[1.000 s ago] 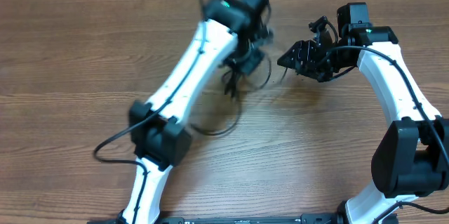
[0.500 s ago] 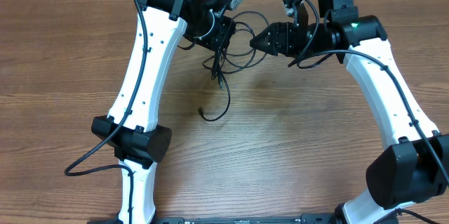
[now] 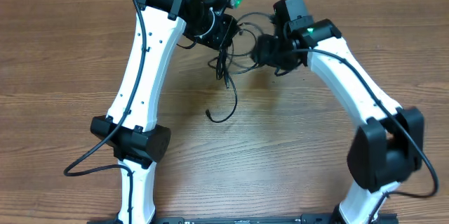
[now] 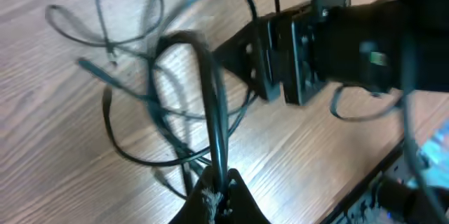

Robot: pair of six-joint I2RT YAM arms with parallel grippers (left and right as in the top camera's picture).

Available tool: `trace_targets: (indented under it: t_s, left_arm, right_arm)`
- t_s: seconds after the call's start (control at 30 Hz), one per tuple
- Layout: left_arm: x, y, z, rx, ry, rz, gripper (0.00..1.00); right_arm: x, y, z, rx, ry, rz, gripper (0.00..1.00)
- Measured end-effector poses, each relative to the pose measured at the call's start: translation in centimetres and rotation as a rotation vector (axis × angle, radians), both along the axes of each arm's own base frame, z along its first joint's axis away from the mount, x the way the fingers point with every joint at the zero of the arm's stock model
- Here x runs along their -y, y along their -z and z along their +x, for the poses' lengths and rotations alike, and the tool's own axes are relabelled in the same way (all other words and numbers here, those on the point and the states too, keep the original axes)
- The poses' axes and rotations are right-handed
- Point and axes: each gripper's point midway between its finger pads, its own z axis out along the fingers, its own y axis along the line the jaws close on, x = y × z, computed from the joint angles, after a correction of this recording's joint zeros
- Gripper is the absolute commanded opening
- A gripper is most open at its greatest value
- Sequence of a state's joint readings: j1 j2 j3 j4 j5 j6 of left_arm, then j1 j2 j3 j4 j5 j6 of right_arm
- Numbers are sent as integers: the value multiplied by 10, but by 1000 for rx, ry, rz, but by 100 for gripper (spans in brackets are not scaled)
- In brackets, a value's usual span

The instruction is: Untangle cables

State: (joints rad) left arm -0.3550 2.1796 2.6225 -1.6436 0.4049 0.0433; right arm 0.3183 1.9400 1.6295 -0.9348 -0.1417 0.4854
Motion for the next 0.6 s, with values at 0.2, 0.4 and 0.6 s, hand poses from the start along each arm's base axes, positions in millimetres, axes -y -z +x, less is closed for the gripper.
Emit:
trace_targets:
  t_s: [0.2, 0.4, 0.6]
  left_arm:
    - [-41, -48, 18, 124, -154, -72, 4]
    - [-105, -115, 17, 307, -319, -127, 4]
    - [-134, -145, 6, 390, -390, -141, 4]
  right_arm:
    - [57, 13, 5, -63, 177, -76, 50]
    - [125, 19, -8, -149, 304, -173, 45]
    - [160, 22, -20, -197, 312, -224, 28]
